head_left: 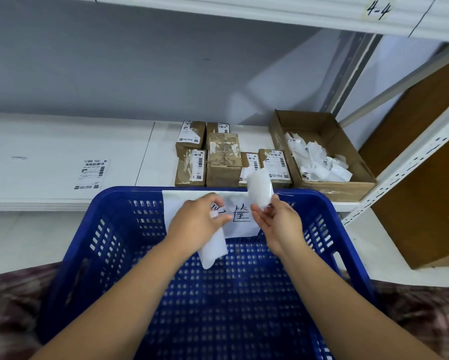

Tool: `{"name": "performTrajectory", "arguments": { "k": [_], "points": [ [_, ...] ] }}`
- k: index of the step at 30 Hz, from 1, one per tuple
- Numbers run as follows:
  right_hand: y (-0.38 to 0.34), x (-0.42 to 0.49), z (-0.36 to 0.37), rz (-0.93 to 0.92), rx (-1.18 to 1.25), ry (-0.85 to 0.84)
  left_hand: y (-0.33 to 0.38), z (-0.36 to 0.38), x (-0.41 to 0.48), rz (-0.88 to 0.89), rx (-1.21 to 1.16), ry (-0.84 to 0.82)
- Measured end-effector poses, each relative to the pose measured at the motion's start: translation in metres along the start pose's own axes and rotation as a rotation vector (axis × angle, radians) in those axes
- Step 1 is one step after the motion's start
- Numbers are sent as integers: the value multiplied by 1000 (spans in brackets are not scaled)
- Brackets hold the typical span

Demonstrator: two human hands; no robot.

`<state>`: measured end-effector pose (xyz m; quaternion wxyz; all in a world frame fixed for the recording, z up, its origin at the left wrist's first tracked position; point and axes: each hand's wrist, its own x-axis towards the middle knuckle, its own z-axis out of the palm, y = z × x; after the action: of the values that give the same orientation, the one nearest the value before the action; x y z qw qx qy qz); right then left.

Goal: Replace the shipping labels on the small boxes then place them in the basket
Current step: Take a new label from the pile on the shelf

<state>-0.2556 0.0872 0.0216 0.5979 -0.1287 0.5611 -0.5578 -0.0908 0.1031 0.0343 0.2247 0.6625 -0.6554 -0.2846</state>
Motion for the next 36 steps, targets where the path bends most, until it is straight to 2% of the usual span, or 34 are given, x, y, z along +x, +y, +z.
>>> {"name": "performTrajectory", "arguments": {
  "k": [2,4,7,10,15,18,22,26,29,32,34,36],
  "points": [
    [5,-12,8,21,-61,-60,5,15,-5,92,239,24],
    [8,-21,14,29,-142,-99,5,25,-8,136,341,97],
    [9,-30,20,56,-173,-127,1,31,-11,141,305,188],
    [6,-34,23,115,-97,-152,-1,28,-12,152,243,241],
    [0,-36,24,202,-76,-205,-4,26,-9,243,147,360],
    [4,-38,23,242,-99,-263,-6,23,-7,183,120,364],
    [8,-40,24,223,-107,-326,-9,20,-4,91,32,415],
    [6,-42,24,81,-179,-466,-11,17,-2,96,107,407],
    [8,-45,25,-56,-243,-549,-14,16,2,-3,-111,410],
    [11,-43,25,-263,-576,-440,-10,12,9,-170,-502,379],
    [16,-41,23,-271,-773,-461,-4,9,10,-245,-694,362],
    [20,-41,22,-236,-817,-486,0,5,10,-282,-807,353]
  ]
}}
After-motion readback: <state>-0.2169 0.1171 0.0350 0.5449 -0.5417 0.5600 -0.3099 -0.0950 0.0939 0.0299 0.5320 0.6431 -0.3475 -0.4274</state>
